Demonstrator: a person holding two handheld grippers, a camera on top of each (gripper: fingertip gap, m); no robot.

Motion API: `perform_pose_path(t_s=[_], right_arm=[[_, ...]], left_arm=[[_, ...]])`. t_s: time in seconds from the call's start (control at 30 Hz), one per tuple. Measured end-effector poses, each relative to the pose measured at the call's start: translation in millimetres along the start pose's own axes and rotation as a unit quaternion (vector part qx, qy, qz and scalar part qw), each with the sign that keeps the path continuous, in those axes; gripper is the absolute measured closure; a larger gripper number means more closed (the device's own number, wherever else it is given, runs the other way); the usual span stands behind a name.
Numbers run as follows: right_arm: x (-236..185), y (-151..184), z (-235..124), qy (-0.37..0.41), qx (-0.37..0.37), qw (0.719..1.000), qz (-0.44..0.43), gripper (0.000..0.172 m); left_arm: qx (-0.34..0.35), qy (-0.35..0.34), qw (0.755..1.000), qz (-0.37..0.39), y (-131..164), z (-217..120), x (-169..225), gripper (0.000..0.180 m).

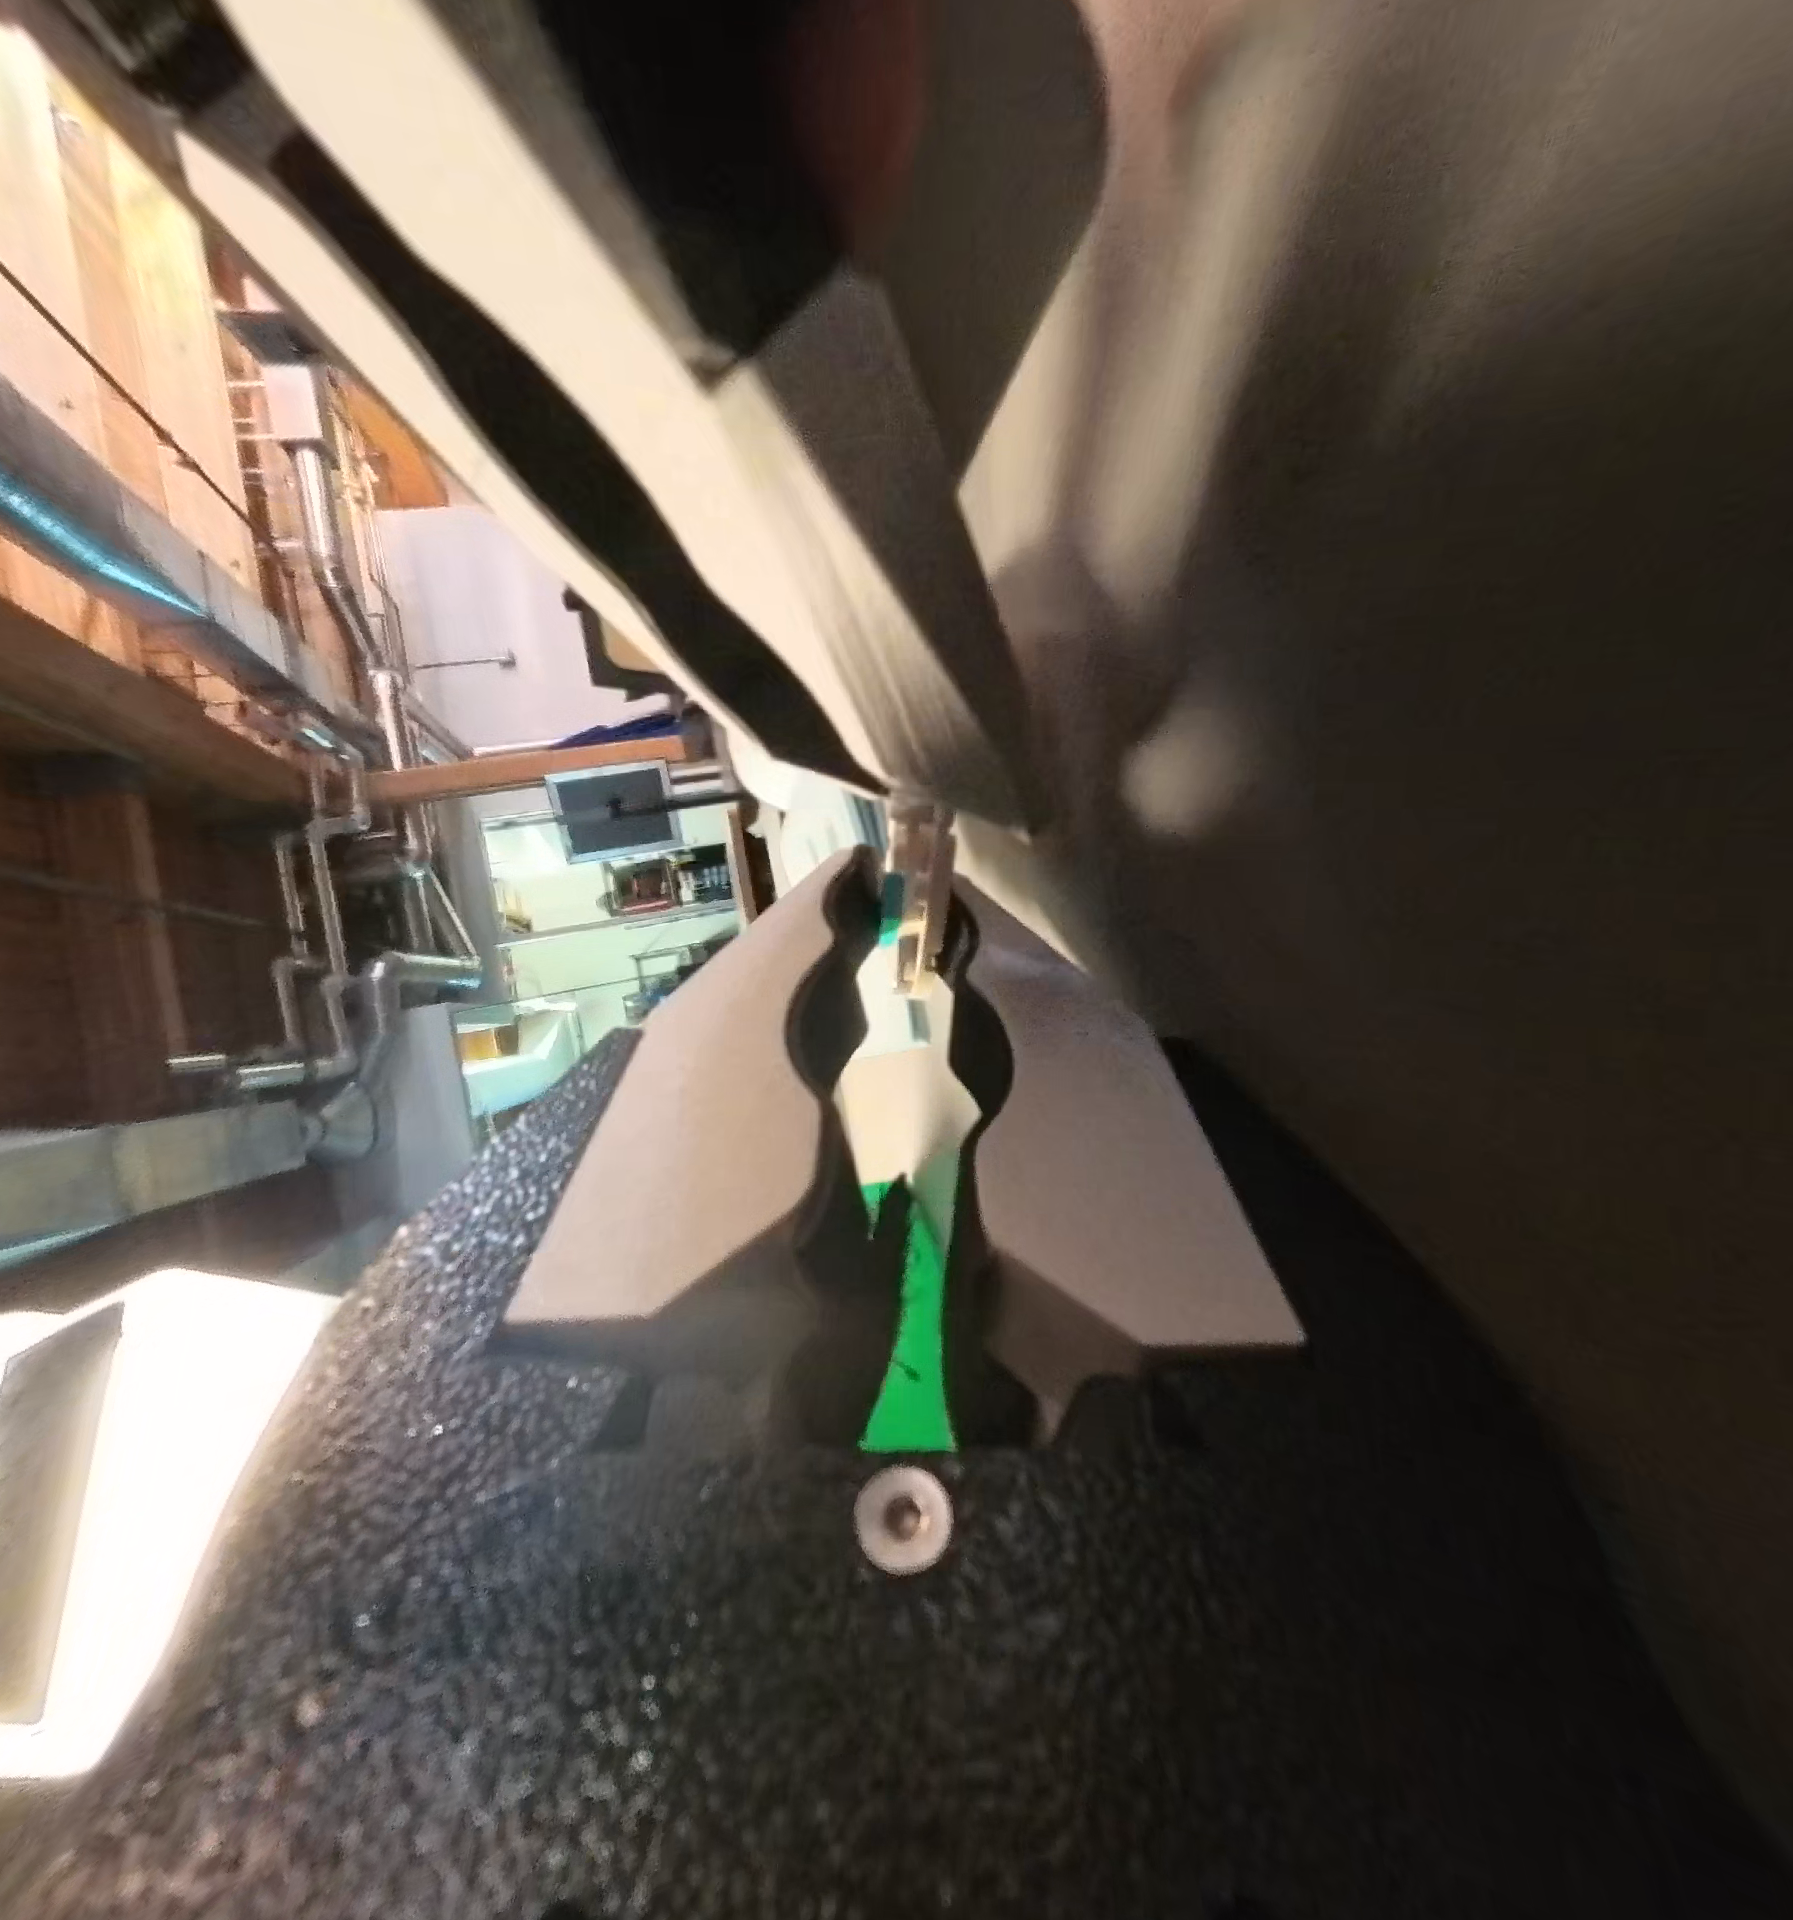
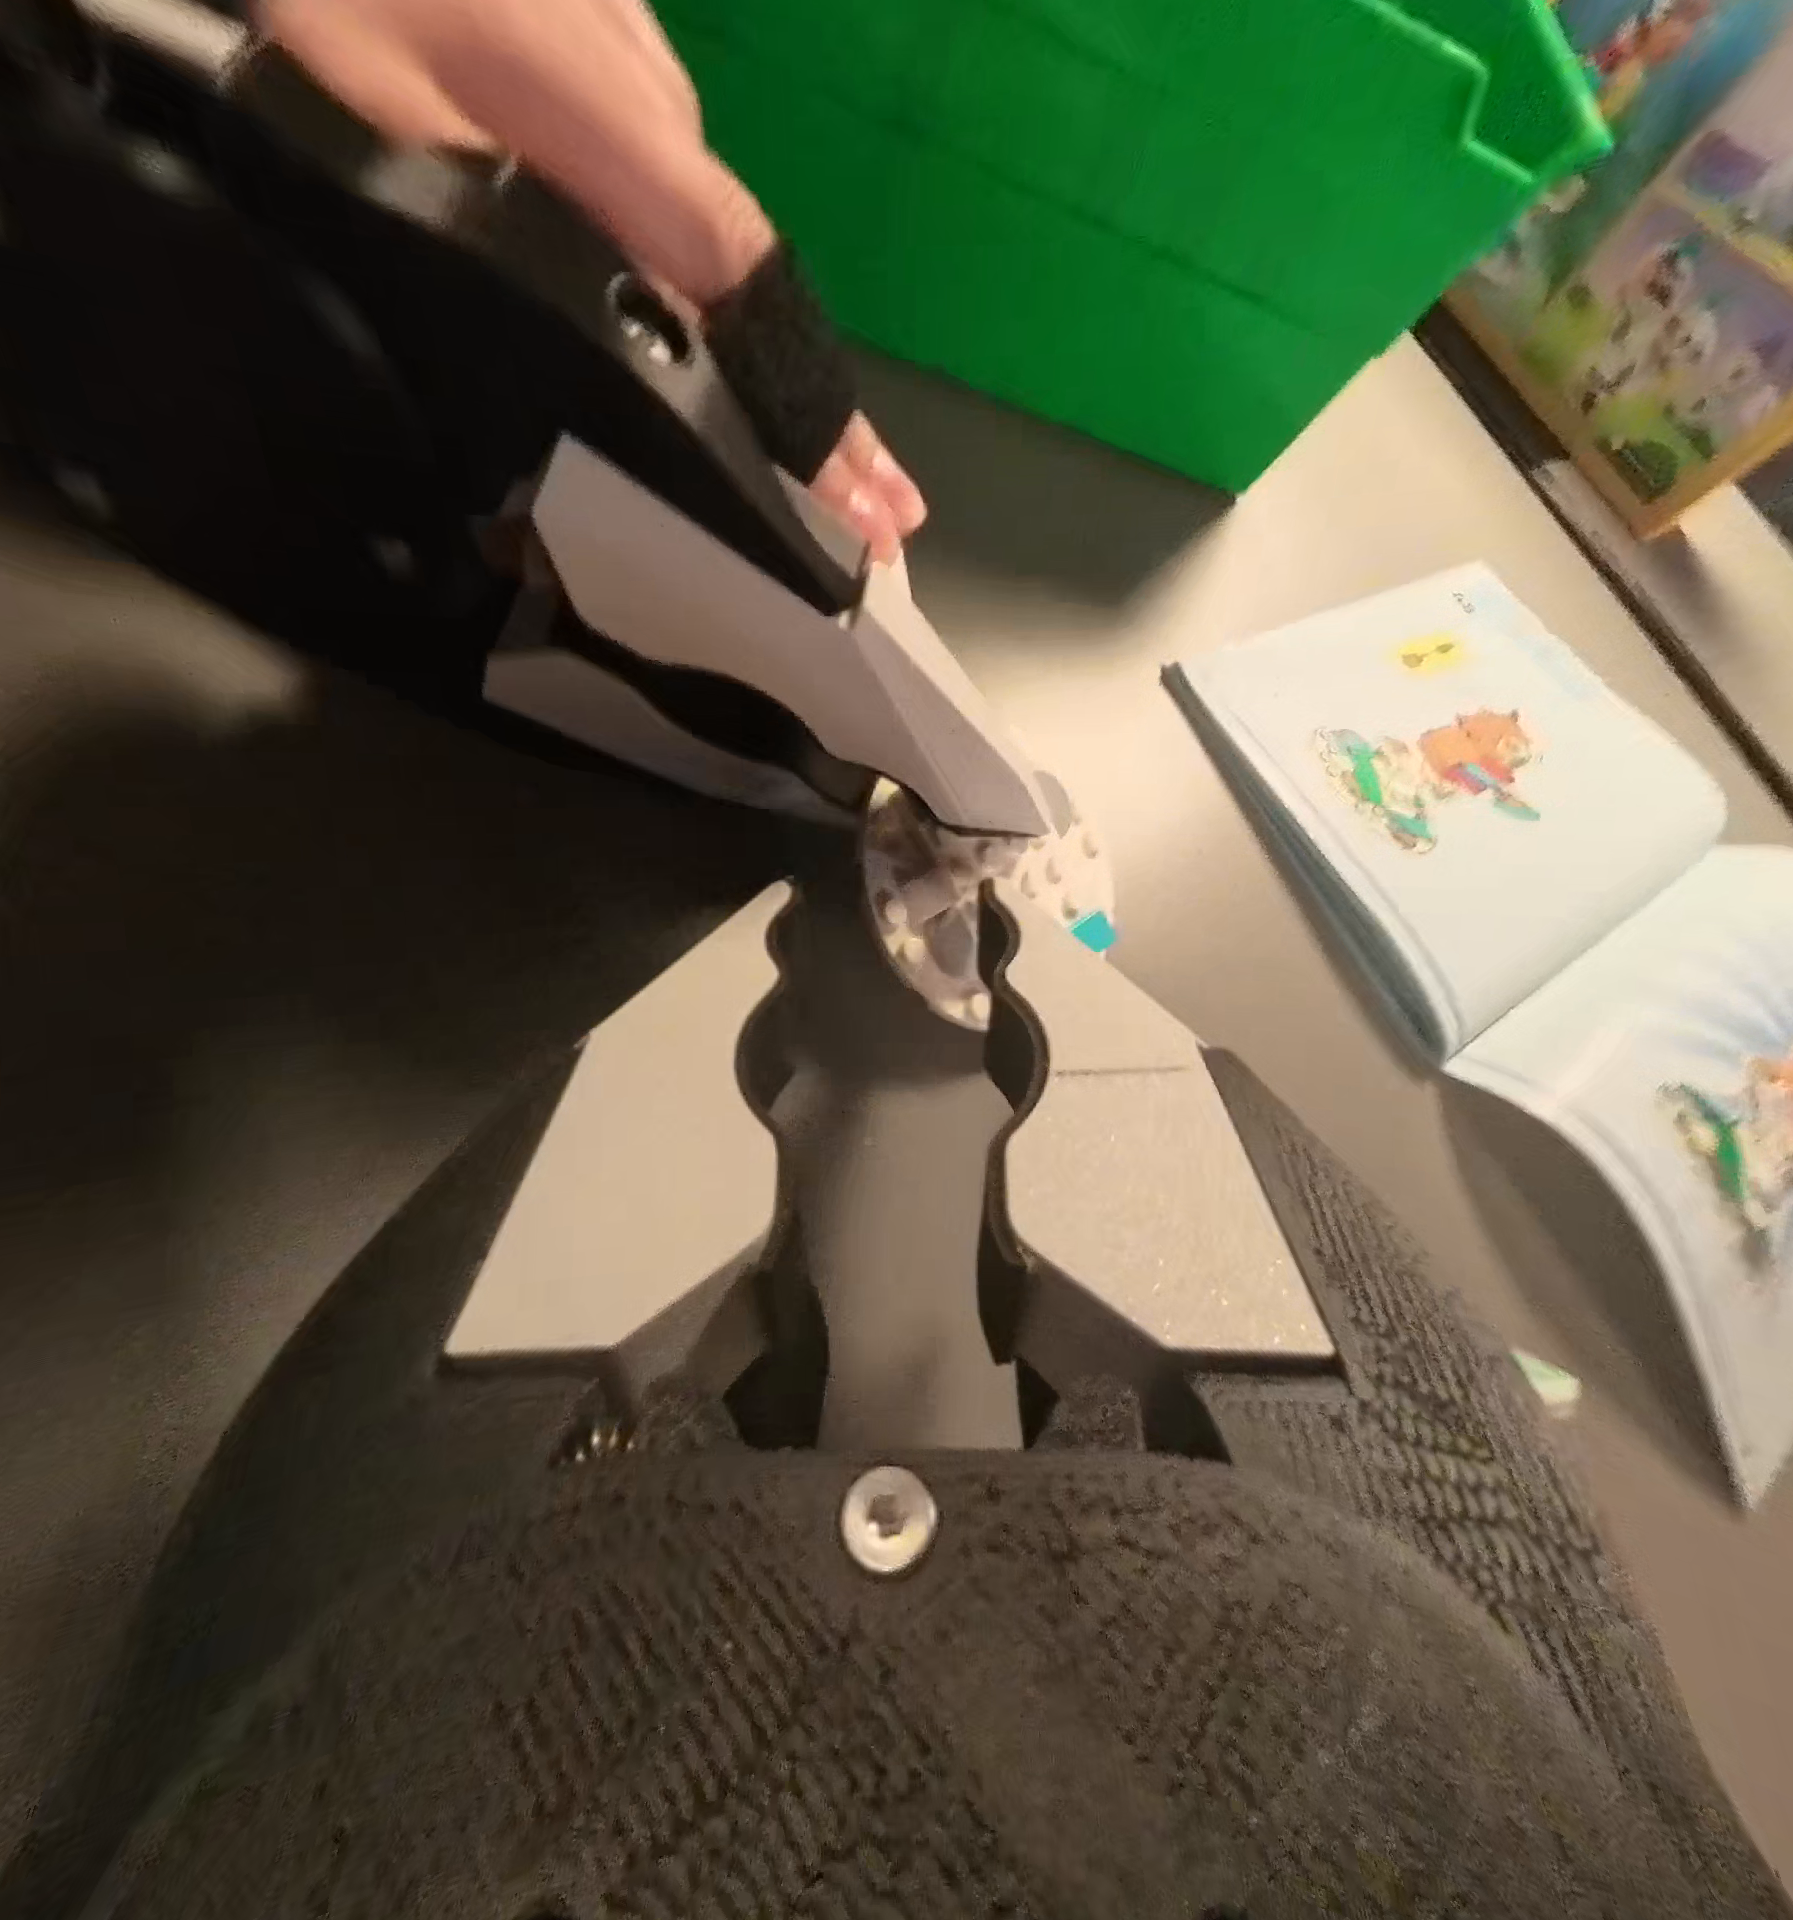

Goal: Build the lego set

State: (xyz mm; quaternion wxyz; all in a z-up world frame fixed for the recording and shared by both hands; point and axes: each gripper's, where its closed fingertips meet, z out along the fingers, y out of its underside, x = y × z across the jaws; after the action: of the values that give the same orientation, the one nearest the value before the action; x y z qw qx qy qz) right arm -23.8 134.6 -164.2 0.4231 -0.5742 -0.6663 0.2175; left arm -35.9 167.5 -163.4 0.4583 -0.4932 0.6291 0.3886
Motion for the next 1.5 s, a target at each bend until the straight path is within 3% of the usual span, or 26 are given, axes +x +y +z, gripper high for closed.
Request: perform_pose_path(t_s=[0.23,0.6,0.87,1.03,1.27,1.37,1.5], right_arm=[[2,2,3,-0.012,-0.011,0.99,-0.14,0.153],[4,5,0,0.062,-0.023,0.968,-0.241,0.159],[5,4,1,0.127,-0.043,0.919,-0.37,0.161],[9,-3,-1,0.174,-0.043,0.882,-0.436,0.169],[14,1,-1,0.121,0.002,0.956,-0.267,0.157],[23,12,-3,0.112,-0.01,0.963,-0.246,0.148],[22,8,-8,0.119,0.014,0.954,-0.275,0.155]], left_arm=[[0.019,0.011,1.0,-0.009,-3,0,3,0.173],[0.022,0.028,0.999,-0.021,-5,0,7,0.173],[0.008,0.038,0.998,-0.039,-3,1,8,0.172],[0.003,0.056,0.994,-0.093,0,2,7,0.172],[0.011,0.044,0.992,-0.117,0,3,6,0.172],[0.027,0.036,0.99,-0.135,0,3,5,0.172],[0.042,0.036,0.987,-0.149,-2,2,4,0.173]])
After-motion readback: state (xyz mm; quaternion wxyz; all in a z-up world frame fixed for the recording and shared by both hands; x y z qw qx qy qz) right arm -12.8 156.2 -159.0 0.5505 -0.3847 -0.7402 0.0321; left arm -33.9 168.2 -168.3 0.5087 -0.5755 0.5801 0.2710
